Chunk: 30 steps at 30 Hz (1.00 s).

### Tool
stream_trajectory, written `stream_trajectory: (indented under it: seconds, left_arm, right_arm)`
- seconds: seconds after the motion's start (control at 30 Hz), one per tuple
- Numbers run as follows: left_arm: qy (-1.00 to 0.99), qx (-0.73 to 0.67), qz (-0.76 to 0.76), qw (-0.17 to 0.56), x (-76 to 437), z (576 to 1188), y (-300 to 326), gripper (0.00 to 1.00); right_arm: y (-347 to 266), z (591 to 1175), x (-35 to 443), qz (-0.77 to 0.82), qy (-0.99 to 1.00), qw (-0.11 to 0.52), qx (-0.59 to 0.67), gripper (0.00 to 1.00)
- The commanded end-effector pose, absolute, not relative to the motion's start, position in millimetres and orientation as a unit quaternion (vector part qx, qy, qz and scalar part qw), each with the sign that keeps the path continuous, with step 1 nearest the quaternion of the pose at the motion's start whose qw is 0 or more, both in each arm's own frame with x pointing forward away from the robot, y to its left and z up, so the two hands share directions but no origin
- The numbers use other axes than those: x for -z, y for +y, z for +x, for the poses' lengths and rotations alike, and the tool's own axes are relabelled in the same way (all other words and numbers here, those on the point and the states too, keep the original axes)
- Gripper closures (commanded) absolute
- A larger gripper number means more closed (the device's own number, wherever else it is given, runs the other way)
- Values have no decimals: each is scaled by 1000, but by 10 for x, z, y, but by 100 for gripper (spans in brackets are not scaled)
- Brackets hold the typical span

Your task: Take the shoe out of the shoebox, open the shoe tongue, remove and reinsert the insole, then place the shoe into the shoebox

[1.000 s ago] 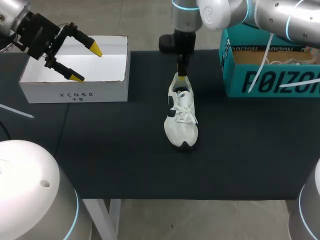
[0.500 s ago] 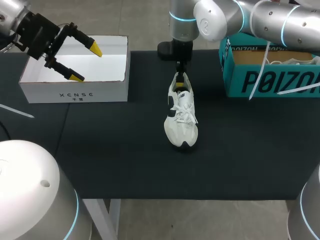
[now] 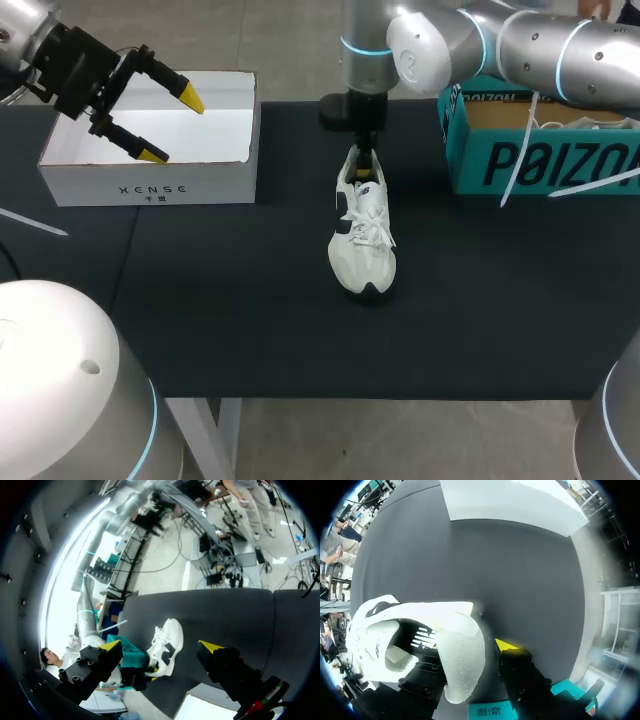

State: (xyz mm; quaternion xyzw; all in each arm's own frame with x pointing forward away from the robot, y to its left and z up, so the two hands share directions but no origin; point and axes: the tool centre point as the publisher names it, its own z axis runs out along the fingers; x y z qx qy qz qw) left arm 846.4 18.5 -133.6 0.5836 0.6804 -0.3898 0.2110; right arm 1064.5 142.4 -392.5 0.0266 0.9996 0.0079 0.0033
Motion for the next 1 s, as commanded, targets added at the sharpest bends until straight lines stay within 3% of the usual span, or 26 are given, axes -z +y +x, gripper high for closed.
stream_trajectory:
  seconds: [0.03, 0.13, 0.43, 1.0]
  left_arm:
    - [681, 389, 584, 210, 1333, 8470, 187, 0]
    - [681, 389, 584, 210, 1333, 8470, 187, 0]
    - [681, 389, 584, 210, 1333, 8470, 187, 0]
    - [681, 389, 584, 210, 1333, 8470, 187, 0]
  right_arm:
    - [1421, 10683, 3979, 30, 1000, -3, -8, 74]
    - [1408, 10667, 3992, 33, 999, -7, -7, 100]
    - [1380, 10602, 3717, 66, 998, -8, 1, 100]
    - [1427, 10788, 2297, 98, 995, 12, 1, 100]
